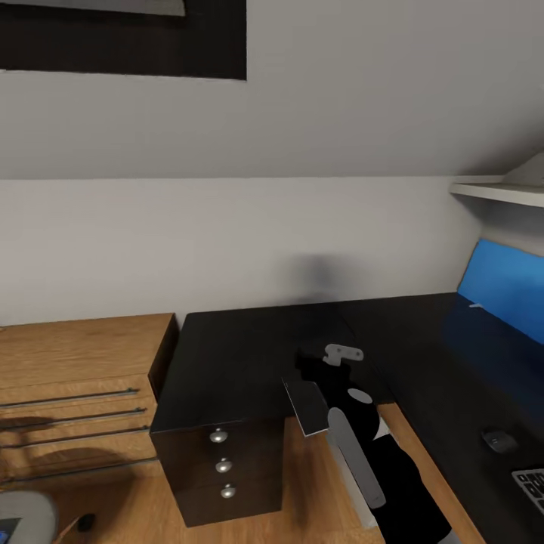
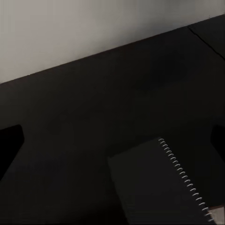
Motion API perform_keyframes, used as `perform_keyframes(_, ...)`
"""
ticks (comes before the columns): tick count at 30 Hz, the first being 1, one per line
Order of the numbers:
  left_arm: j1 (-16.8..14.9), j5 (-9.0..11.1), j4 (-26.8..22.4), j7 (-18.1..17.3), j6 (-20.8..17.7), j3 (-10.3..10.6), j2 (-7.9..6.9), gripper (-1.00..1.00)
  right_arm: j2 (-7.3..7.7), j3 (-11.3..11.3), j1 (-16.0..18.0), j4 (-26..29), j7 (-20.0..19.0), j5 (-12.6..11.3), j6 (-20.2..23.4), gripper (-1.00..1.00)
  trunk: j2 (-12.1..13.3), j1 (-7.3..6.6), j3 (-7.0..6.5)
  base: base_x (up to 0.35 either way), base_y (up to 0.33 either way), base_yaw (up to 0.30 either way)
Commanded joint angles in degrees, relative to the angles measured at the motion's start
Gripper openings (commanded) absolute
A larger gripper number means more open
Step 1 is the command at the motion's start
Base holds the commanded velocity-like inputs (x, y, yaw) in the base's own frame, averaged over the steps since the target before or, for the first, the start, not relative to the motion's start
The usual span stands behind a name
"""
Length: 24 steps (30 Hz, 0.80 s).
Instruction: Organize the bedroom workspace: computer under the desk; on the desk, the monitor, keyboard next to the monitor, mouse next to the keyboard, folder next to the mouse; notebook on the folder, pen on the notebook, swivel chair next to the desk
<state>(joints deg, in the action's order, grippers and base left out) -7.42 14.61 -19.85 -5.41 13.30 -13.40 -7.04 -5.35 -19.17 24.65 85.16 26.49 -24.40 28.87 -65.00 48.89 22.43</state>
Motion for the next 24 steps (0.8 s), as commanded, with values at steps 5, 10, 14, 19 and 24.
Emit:
perform_keyframes(5,-0.05,0.59,0.08,-0.57,0.07,-0.22,0.01,1.00,-0.01,-0.13,0.05,-0.04,0.61,-0.56,0.05,1.00,-0.04,-0.03,0.15,-0.333,0.000,0.202)
perform_keyframes(10,-0.05,0.59,0.08,-0.57,0.06,-0.22,0.01,1.00,-0.01,-0.16,0.05,-0.07,0.65,-0.54,0.05,1.00,-0.04,-0.03,0.26,-0.336,-0.013,0.251)
perform_keyframes(14,-0.05,0.58,0.08,-0.57,0.04,-0.22,0.01,1.00,-0.01,-0.16,0.05,-0.08,0.66,-0.52,0.04,1.00,-0.04,-0.03,0.35,-0.336,-0.052,0.262)
perform_keyframes(19,-0.05,0.52,0.08,-0.56,-0.01,-0.22,0.08,1.00,-0.07,-0.22,0.05,-0.14,0.66,-0.48,0.04,1.00,-0.04,-0.03,0.47,-0.331,-0.074,0.265)
perform_keyframes(24,-0.05,0.44,0.08,-0.60,-0.09,-0.18,0.79,1.00,-0.35,-0.30,0.05,-0.51,0.67,-0.45,0.04,1.00,-0.04,-0.03,0.59,-0.240,-0.057,0.266)
